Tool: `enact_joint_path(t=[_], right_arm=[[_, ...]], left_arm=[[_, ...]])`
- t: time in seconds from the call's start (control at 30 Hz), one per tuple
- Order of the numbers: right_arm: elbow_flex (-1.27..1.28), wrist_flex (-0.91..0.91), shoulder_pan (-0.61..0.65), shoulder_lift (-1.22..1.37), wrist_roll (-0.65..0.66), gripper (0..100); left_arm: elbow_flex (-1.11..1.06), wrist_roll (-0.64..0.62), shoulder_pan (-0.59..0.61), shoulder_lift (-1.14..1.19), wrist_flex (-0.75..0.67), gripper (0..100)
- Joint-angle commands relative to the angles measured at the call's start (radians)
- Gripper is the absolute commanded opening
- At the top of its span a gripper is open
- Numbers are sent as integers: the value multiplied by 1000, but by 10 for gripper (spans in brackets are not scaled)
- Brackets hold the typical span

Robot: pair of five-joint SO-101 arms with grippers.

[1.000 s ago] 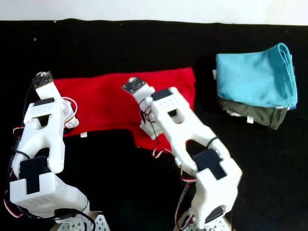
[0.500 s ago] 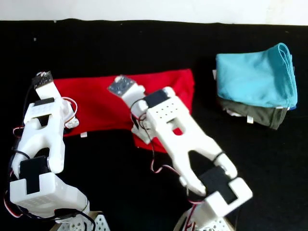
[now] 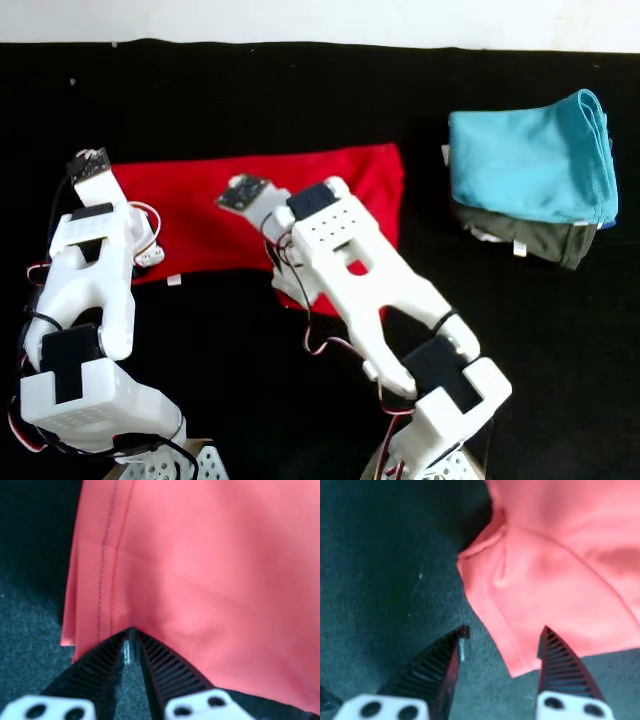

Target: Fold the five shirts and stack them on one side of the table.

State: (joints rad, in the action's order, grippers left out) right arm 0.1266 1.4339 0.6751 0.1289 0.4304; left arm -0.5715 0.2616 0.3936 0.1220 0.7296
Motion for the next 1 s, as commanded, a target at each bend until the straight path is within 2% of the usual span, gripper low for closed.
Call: enact_joint_path(t=[0.0, 0.23, 0.53, 0.63, 0.67, 0.7, 0.77, 0.97], right_arm=[[79, -38, 10, -51, 55, 228], [275, -309, -27, -13, 60, 228], [139, -326, -88, 260, 60, 207], [110, -302, -85, 283, 61, 29], [101, -295, -88, 285, 61, 0], [97, -292, -93, 280, 61, 26], [70, -251, -110, 275, 61, 5], [-116, 1, -139, 153, 61, 6]], left_arm=[[-2, -9, 15, -2, -35, 10], [-2, -9, 15, -2, -35, 10], [-2, -9, 15, -1, -35, 10], [-2, -9, 15, -1, -35, 10], [-2, -9, 15, -1, -35, 10], [-2, -9, 15, -1, -35, 10], [-2, -9, 15, -1, -35, 10], [-2, -9, 15, -1, -35, 10]])
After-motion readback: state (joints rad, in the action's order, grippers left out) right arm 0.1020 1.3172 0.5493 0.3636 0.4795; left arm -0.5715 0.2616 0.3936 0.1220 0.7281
